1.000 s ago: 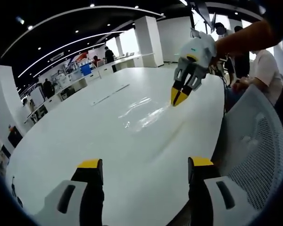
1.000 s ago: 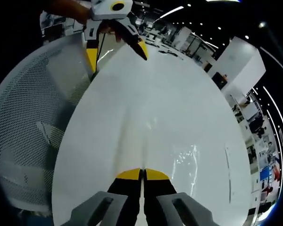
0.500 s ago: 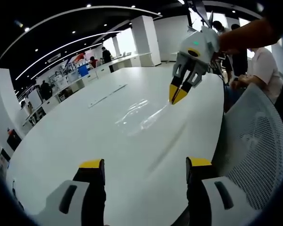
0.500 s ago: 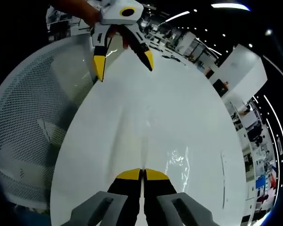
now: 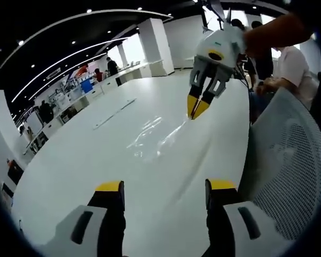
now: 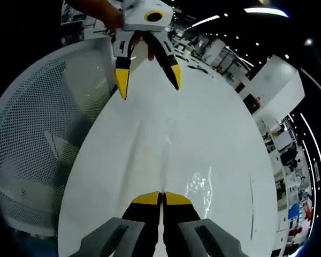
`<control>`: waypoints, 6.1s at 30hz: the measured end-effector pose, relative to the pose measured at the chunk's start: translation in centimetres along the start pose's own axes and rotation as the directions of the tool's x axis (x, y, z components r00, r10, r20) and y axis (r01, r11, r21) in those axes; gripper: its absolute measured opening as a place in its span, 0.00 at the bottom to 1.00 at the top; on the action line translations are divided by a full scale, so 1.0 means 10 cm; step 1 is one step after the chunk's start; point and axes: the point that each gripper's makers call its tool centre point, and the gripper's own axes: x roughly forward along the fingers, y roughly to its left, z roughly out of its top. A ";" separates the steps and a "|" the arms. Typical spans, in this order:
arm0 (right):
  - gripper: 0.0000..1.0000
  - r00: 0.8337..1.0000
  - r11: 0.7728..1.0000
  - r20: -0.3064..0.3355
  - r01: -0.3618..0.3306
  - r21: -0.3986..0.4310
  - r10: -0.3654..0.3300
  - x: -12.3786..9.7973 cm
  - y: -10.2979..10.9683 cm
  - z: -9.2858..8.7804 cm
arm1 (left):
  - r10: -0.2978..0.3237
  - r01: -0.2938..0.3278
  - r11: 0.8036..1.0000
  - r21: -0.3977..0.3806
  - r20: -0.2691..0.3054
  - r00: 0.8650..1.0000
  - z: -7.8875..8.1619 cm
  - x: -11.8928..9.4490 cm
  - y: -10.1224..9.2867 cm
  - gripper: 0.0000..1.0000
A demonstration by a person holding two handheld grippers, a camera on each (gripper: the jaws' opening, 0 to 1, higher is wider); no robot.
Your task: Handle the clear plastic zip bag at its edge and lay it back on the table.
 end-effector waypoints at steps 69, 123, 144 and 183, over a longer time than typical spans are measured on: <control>0.00 0.995 0.999 0.102 -0.002 -0.055 0.008 -0.16 0.04 0.37 | -0.041 0.049 0.966 0.255 -0.038 0.998 0.05 0.13 0.03 0.07; 0.10 0.982 0.994 0.179 -0.079 0.073 0.065 -0.02 0.18 0.91 | -0.118 0.121 0.967 0.225 -0.026 0.993 0.12 0.18 -0.28 0.00; 0.09 0.977 0.991 0.176 -0.128 0.048 0.118 0.12 0.24 1.08 | -0.149 0.152 0.963 0.221 -0.031 0.988 0.13 0.18 -0.36 0.00; 0.00 0.981 0.986 0.112 -0.162 0.036 0.157 0.29 0.31 1.05 | -0.192 0.197 0.949 0.246 -0.044 0.980 0.16 0.15 -0.41 0.02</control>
